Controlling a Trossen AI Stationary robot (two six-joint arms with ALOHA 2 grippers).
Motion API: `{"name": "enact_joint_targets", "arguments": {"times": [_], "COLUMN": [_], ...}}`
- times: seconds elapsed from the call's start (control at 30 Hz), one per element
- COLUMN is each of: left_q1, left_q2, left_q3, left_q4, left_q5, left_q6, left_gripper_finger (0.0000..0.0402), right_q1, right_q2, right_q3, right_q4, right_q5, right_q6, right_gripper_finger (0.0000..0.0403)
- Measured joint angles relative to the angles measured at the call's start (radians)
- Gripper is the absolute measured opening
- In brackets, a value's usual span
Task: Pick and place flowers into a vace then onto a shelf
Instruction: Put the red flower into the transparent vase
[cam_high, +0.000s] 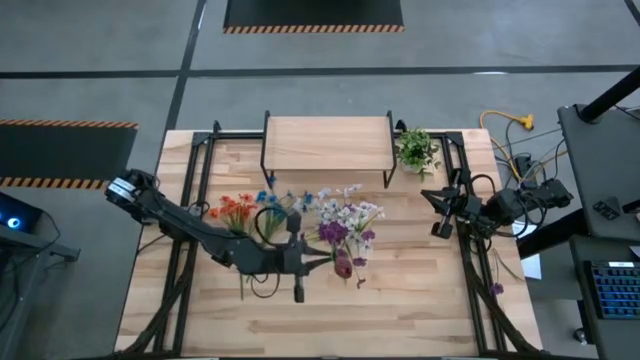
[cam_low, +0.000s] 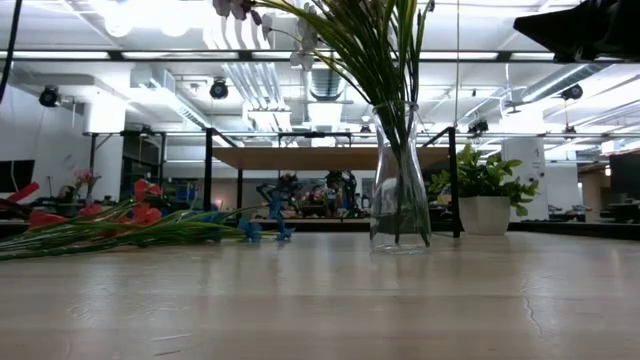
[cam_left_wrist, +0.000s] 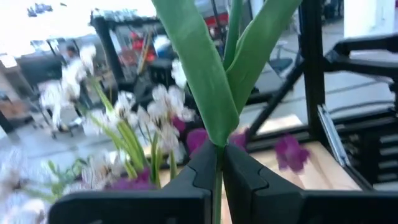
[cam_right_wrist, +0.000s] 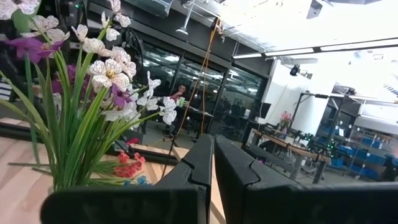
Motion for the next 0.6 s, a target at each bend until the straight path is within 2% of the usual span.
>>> {"name": "enact_joint_targets", "arguments": {"times": [0.3,0.6], "left_q1": [0.046,0.077], "left_q2": [0.086,0.088], "left_q3": [0.0,0.007], "left_q4": [0.171,0.209], "left_q5": [-0.017,0.015], "left_q6": [0.12,0.148], "left_gripper_finger": [0.0,0.0], "right_q1": [0.0,0.0], "right_q2": [0.0,0.0], "right_q3": [0.0,0.0], "right_q4": [0.0,0.0], "right_q5": [0.0,0.0], "right_q6": [0.0,0.0], "right_gripper_finger": [0.0008,0.0009]}}
